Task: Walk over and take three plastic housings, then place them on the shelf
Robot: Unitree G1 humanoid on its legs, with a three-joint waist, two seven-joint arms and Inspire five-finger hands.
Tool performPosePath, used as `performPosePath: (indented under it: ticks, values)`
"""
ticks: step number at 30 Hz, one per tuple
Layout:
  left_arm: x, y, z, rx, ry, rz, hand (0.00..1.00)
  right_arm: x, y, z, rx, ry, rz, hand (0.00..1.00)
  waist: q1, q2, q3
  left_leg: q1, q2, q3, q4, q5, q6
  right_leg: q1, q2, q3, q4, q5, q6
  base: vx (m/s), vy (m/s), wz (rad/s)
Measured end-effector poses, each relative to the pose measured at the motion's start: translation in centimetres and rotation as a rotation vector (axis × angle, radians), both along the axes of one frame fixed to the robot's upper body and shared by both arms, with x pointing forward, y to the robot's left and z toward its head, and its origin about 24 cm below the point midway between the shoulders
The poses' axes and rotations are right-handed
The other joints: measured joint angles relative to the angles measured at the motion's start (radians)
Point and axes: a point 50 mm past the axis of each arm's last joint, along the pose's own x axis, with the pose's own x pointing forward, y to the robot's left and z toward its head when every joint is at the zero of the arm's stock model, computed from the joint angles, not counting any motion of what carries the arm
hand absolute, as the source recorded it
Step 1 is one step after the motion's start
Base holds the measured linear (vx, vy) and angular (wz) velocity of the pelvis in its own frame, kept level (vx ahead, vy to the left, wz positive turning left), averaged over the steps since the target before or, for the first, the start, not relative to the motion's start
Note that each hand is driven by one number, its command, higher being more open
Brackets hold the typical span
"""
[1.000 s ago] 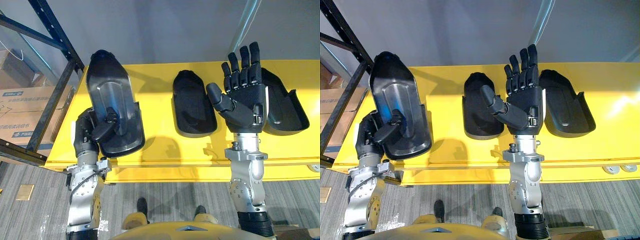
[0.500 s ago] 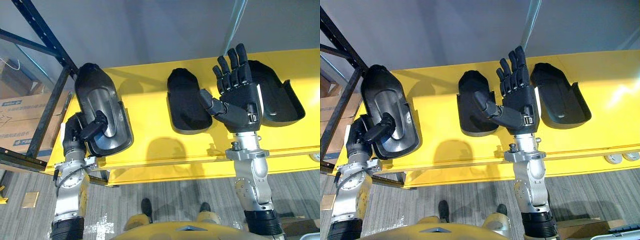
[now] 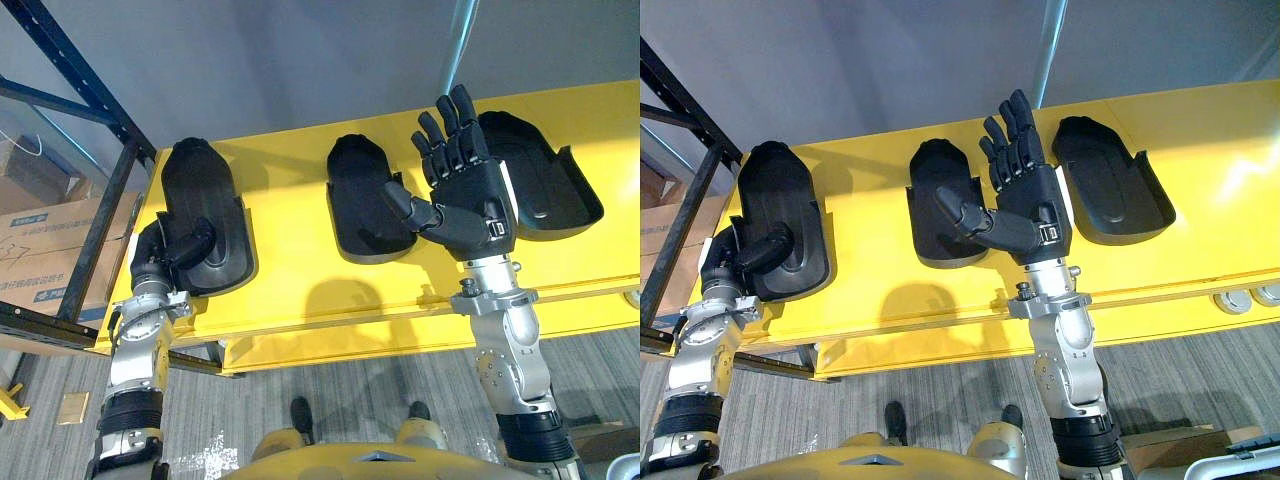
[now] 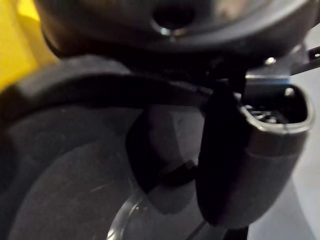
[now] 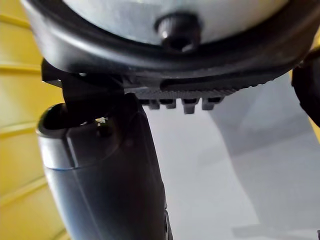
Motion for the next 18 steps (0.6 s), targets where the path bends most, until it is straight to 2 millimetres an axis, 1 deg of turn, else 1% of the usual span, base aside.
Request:
performPosePath:
  ticks: [4, 5, 8, 13, 18]
  values:
    - [0.3, 0.2, -0.2, 0.004, 0.014, 0.030, 1.00, 0.0, -0.1, 0.0, 0.000, -0.001, -0.001, 1.00, -0.004, 0.006, 0.002, 0.000, 0.001, 0.007, -0.001, 0.003, 0.001, -0.009, 0.000, 0.008, 0.008, -0.001, -0.001, -0.03, 0.009, -0.05]
    - [0.6, 0.3, -0.2, 0.004, 0.016, 0.038, 1.00, 0.0, -0.1, 0.0, 0.000, -0.002, -0.002, 1.00, -0.005, 0.007, 0.001, 0.000, 0.001, 0.008, -0.002, 0.005, 0.001, -0.009, 0.000, 0.008, 0.009, 0.000, 0.000, 0.00, 0.000, 0.00]
    - [0.9, 0.8, -0.1, 0.025, 0.031, 0.057, 1.00, 0.0, 0.1, 0.0, 0.000, -0.001, 0.006, 1.00, -0.013, 0.007, 0.001, 0.006, 0.001, 0.009, -0.003, 0.007, 0.001, -0.007, 0.000, 0.010, 0.010, 0.001, 0.001, 0.00, 0.002, -0.01]
    - [0.9, 1.1, -0.4, 0.055, 0.053, 0.075, 1.00, 0.0, 0.3, 0.1, -0.002, -0.007, 0.022, 1.00, -0.023, 0.005, 0.002, 0.026, 0.002, 0.018, -0.010, 0.007, 0.001, 0.008, 0.002, 0.018, 0.007, 0.001, 0.001, 0.00, 0.008, -0.05]
    - [1.0, 0.9, -0.3, 0.078, 0.055, 0.045, 1.00, 0.0, 0.6, 0.2, 0.002, -0.021, 0.035, 1.00, -0.021, -0.001, 0.000, 0.034, 0.004, 0.019, -0.011, 0.008, -0.001, 0.022, 0.005, 0.014, 0.000, 0.004, 0.004, 0.00, 0.000, 0.00]
